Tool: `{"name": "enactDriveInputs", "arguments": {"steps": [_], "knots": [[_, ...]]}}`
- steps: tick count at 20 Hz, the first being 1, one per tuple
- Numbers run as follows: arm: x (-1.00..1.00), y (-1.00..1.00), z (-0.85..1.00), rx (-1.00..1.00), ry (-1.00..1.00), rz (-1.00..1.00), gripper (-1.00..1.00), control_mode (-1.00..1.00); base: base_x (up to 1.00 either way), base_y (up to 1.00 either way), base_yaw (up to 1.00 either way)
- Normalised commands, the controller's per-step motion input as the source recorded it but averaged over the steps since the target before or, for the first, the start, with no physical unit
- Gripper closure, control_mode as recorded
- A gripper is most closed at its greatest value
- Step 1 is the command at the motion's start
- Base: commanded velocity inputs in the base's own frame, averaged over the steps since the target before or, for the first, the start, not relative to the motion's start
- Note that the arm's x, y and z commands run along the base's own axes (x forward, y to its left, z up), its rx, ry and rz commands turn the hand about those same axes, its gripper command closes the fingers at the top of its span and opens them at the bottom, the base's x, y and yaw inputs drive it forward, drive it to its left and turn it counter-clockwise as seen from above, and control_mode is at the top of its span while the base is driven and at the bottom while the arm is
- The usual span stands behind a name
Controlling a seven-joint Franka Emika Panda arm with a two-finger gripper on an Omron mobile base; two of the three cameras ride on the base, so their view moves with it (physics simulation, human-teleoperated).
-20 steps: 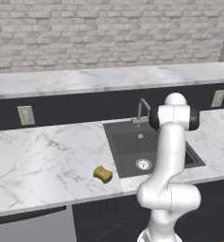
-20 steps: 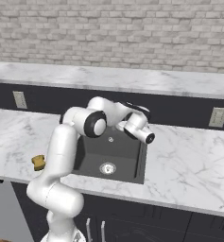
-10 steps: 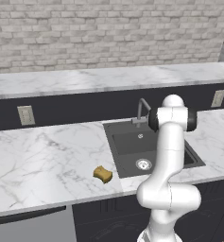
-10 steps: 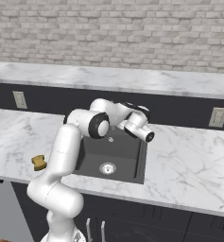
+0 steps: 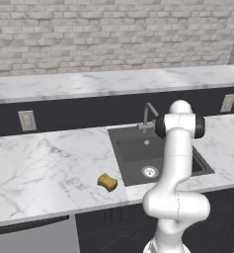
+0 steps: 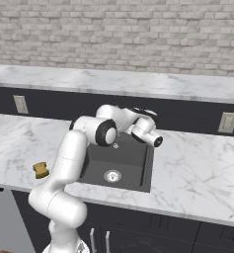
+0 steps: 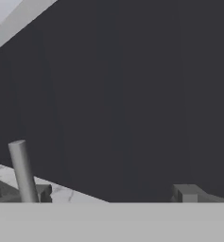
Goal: Soak the sponge with water for a few seconds and then drop it inside the sink.
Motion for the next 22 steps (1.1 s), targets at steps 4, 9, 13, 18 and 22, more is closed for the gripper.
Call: {"name": "enactDriveInputs", "arguments": {"steps": [4, 9, 13, 18, 22], "knots": [[0.13, -0.11, -0.01, 0.0, 0.0, 0.0, -1.0, -1.0, 0.0, 0.0, 0.0], [0.04, -0.1, 0.0, 0.0, 0.0, -0.01, -1.0, -1.0, 0.0, 0.0, 0.0], [0.01, -0.15, -0.06, 0.0, 0.0, -0.04, -1.0, -1.0, 0.0, 0.0, 0.0], [0.0, -0.17, -0.12, 0.0, 0.0, -0.07, -1.0, -1.0, 0.0, 0.0, 0.0], [0.06, -0.22, -0.12, 0.0, 0.0, -0.06, -1.0, -1.0, 0.0, 0.0, 0.0]]}}
